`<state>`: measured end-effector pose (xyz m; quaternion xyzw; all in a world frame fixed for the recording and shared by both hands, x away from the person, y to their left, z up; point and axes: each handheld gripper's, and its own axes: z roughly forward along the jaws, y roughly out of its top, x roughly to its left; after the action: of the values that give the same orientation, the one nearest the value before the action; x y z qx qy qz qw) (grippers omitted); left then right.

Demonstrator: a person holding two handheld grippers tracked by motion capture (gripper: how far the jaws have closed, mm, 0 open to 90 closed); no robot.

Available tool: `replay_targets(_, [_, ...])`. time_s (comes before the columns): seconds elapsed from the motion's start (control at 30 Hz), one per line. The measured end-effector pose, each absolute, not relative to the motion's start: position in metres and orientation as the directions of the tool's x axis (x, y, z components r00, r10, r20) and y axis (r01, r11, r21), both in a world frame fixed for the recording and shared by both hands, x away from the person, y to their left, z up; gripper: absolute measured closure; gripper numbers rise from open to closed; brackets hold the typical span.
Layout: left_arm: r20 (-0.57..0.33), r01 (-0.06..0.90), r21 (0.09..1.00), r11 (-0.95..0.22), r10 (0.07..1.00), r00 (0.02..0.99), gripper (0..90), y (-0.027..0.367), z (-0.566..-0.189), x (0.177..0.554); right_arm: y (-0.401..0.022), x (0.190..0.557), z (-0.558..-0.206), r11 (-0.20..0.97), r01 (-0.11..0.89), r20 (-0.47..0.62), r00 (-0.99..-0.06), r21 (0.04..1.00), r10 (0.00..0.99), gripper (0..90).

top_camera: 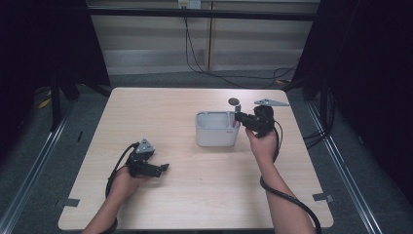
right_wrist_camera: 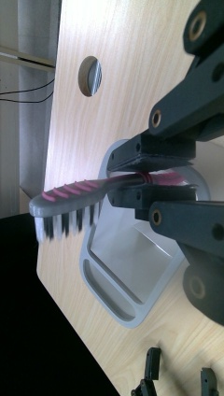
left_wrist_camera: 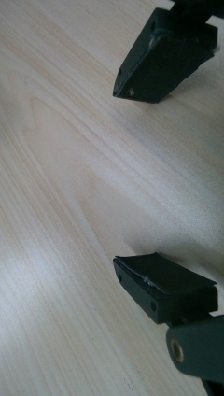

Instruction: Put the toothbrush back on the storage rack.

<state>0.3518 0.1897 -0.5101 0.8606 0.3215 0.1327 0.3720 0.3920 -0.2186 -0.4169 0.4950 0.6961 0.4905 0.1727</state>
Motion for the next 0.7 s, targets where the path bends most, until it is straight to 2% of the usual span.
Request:
replay_targets(0.27, [-0.011, 0.455, 0.725, -0.517, 0.652, 0.758, 15.4, 0.1897, -0.5100, 0.3518, -0.2191, 0.3923, -0.4170, 0.031, 0.519, 0.238, -0.443, 0.854, 0.864, 77.9])
replay_targets(0.7, [-0.012, 0.455, 0.726, -0.516, 0.652, 0.758, 15.4, 0.1896, -0.5101, 0.3518, -0.2211, 0.3922, -0.4164, 0.020, 0.517, 0.232, -0.418, 0.855, 0.878, 67.5])
